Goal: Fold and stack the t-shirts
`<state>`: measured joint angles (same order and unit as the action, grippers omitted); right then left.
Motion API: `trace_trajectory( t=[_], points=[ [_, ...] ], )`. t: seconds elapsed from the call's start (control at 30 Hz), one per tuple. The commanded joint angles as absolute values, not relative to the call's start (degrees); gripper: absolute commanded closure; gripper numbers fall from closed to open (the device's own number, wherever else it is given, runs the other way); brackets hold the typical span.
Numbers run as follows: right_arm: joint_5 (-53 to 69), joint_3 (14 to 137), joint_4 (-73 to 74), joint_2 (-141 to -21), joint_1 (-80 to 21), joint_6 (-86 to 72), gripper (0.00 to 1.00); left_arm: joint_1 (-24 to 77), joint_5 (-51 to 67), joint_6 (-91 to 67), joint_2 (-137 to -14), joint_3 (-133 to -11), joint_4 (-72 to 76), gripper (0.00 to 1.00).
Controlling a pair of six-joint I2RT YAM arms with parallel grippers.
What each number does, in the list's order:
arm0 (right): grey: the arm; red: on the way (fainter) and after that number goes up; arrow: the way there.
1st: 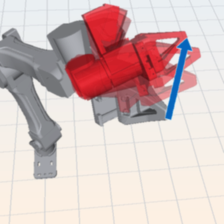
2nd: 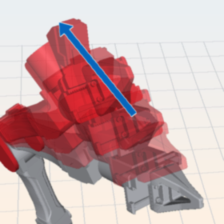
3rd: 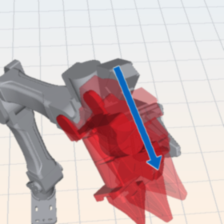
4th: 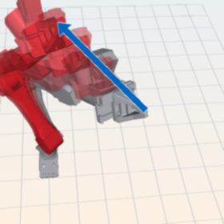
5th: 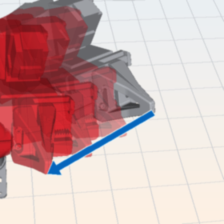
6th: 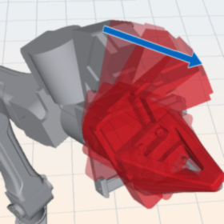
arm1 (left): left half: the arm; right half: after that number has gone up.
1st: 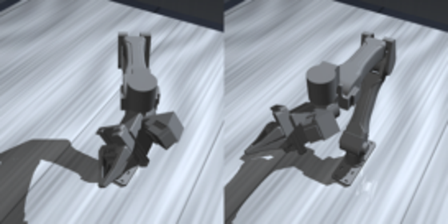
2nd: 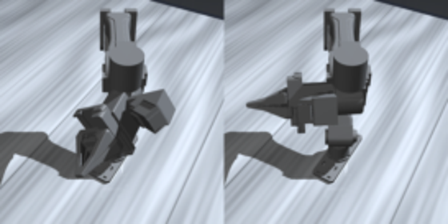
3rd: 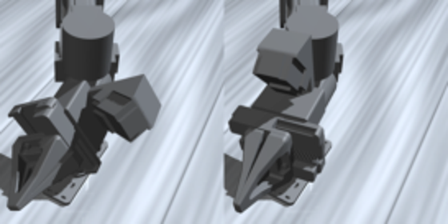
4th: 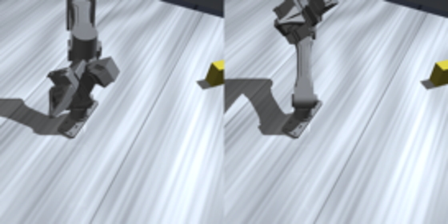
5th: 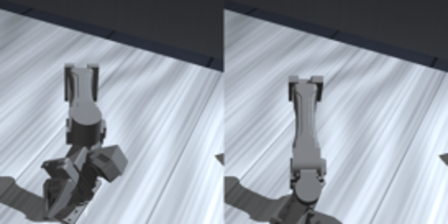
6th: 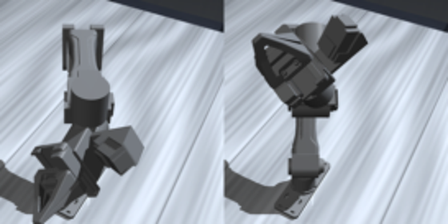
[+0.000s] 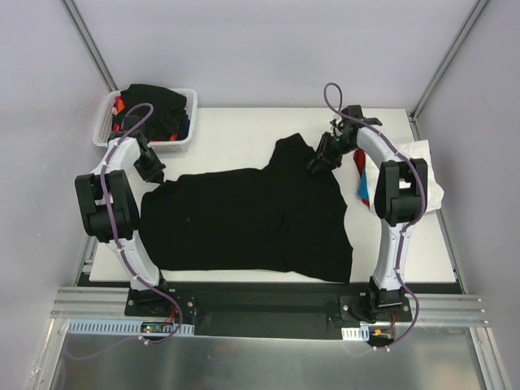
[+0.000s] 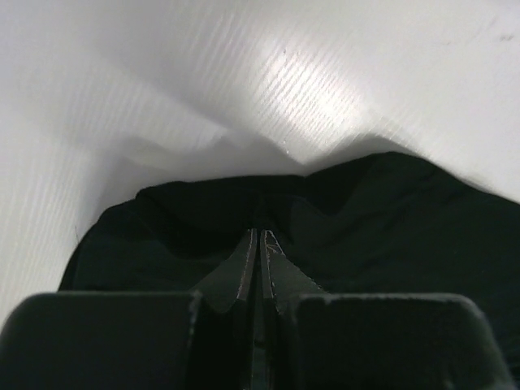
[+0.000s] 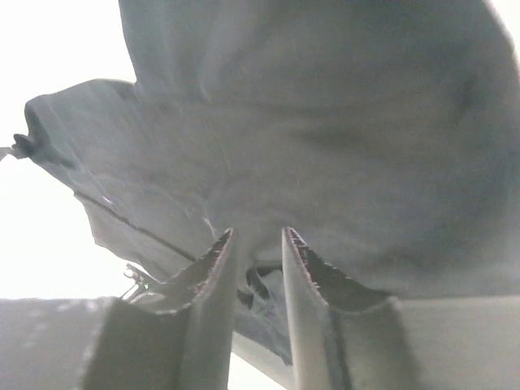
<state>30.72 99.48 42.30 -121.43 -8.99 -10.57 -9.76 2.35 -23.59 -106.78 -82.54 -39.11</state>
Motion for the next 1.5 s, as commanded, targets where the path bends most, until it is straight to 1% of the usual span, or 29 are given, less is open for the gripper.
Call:
trace_trajectory(
  t=[0.0,0.1,0.3,0.37,0.57,1.17,1.3,1.47],
  points=[
    [30.5,107.3,42.5,-124.5,-7.1,-11.0,0.67,-8.6,0.4,-25.9,-103.6,-80.3,-41.1,1.0],
    [31.5,111.4,42.0,-128.2,-5.7,-11.5,0.66,-7.6,0.3,-26.9,-103.3,-79.5,-41.2,1.0],
    [35.9,119.7,40.2,-135.5,-4.1,-11.8,0.58,-5.9,-1.2,-26.3,-103.6,-81.4,-42.5,1.0],
    [37.5,121.0,39.5,-138.0,-3.8,-11.9,0.58,-5.7,-1.7,-25.7,-103.8,-82.0,-43.3,1.0],
    [39.7,122.0,33.9,-140.4,-2.4,-14.3,0.6,-5.5,-2.5,-24.3,-104.6,-83.9,-45.0,1.0],
    [42.3,125.7,21.4,-147.1,-0.6,-22.0,0.6,-4.7,-2.7,-23.7,-105.3,-84.2,-46.8,1.0],
    [43.5,124.5,18.7,-147.7,-0.9,-23.2,0.6,-4.7,-3.1,-23.7,-105.2,-84.4,-47.4,1.0],
    [46.5,120.7,13.2,-147.7,-1.1,-26.3,0.63,-4.7,-3.5,-23.5,-104.8,-83.1,-47.5,1.0]
  ],
)
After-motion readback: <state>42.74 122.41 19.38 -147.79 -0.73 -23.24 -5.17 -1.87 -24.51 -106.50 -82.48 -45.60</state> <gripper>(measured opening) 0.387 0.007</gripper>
